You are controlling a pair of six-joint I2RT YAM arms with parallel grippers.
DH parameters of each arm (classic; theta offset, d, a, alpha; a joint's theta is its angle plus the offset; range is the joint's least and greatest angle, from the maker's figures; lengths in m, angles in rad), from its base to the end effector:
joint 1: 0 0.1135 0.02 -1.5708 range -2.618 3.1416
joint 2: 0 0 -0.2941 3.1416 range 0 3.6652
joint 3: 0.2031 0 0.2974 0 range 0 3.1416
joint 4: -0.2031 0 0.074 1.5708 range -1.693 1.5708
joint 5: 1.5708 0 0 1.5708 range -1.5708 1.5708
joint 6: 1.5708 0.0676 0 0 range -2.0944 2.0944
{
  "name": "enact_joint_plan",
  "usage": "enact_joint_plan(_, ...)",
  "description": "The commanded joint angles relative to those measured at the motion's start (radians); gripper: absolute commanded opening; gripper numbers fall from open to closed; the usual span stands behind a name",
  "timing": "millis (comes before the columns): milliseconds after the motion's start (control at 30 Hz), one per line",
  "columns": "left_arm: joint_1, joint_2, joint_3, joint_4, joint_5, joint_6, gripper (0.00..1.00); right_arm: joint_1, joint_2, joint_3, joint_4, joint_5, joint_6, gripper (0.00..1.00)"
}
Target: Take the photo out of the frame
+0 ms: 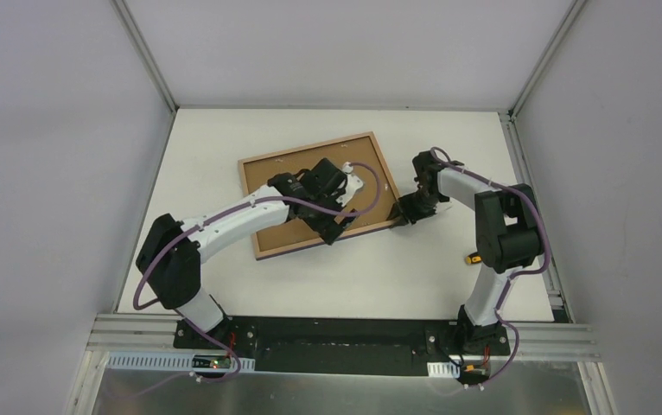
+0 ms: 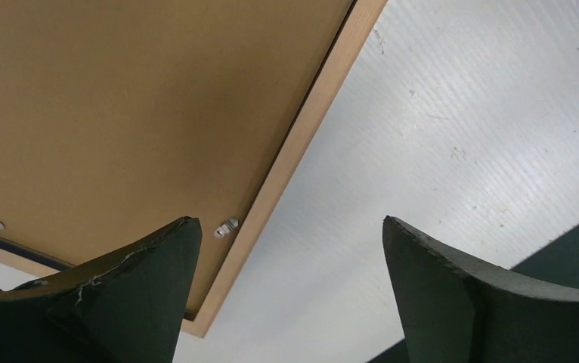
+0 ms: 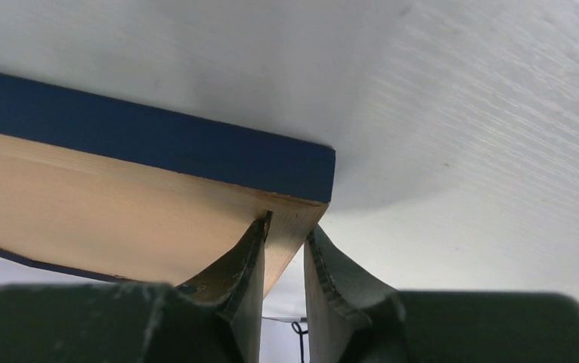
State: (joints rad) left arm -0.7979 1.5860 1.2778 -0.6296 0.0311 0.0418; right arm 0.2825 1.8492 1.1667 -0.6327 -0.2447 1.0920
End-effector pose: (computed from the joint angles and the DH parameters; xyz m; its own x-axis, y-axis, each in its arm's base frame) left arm 0.2806 -0.2907 0.2622 -0.5320 0.6053 -0.5921 0.7513 0.6600 -0.0003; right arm 0.3796 0.1272 0.1240 -0.7203 0.6876 0.0916 0.6730 0.6608 0.3324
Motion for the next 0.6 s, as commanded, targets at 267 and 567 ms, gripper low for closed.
enact_joint_plan(267,-0.205,0.089,-0.099,0.200,-0.333,0.155,0.90,-0.014,-0.068,0.012,-0.190,-0.202,0.093,0.00)
enact_joint_plan(567,-0.284,0.190,-0.136,0.287,-0.630,0.179,0.91,-0.026,-0.124,-0.017,-0.192,-0.254,0.129,0.00)
